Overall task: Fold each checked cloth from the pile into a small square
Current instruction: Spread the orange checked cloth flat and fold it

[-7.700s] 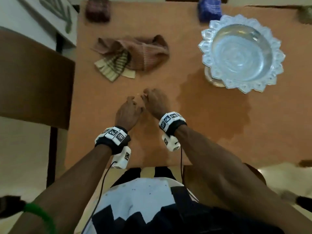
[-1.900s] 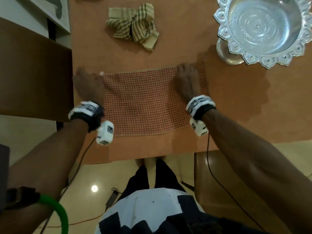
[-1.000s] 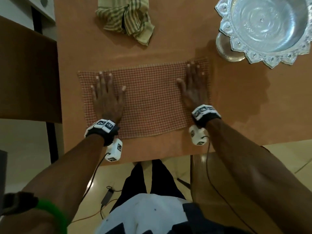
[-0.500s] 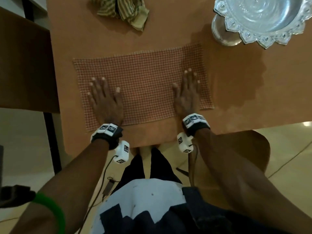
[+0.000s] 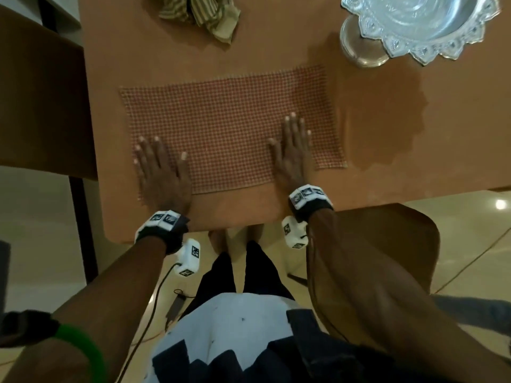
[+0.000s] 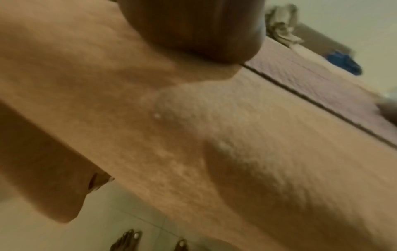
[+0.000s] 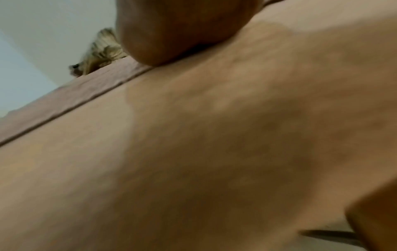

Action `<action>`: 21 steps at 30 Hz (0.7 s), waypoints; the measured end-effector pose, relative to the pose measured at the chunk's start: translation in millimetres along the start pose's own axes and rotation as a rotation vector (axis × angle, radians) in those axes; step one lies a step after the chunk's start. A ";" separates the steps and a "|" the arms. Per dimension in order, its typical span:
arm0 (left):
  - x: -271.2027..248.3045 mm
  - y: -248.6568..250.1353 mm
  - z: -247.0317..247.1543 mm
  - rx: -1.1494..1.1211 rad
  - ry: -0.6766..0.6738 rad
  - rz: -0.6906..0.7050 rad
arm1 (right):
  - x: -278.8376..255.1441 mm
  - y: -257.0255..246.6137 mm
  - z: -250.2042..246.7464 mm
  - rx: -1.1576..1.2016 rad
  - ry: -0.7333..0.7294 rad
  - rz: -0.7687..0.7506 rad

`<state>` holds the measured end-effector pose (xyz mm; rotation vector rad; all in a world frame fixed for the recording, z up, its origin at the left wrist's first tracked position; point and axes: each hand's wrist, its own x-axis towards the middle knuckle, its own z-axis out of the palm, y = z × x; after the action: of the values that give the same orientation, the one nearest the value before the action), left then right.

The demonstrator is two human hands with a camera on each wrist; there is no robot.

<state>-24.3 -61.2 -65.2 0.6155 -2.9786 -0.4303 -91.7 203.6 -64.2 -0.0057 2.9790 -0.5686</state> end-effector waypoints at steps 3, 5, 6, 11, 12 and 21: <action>-2.3 -14.3 -10.5 0.012 -0.037 -0.056 | -8.4 45.4 -18.0 0.060 0.111 0.225; -3.3 -4.5 -9.5 0.002 -0.057 -0.068 | -14.5 56.7 -31.0 0.051 0.202 0.388; -6.2 6.1 -10.0 0.047 -0.099 -0.020 | -18.9 58.9 -36.9 0.022 0.233 0.469; 6.6 114.5 -7.5 -0.274 -0.260 0.438 | -13.5 54.1 -64.9 0.023 0.185 0.710; 11.7 142.0 -11.4 -0.351 -0.287 0.459 | -12.8 56.1 -71.9 0.069 0.156 0.725; 60.7 249.0 -32.6 -0.420 -0.816 0.331 | -7.2 5.4 -91.5 0.210 0.283 0.380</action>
<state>-170.2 125.5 37.7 -0.1528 -3.3927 -1.5240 -94.3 242.3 19.1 0.6949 3.0385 -0.8845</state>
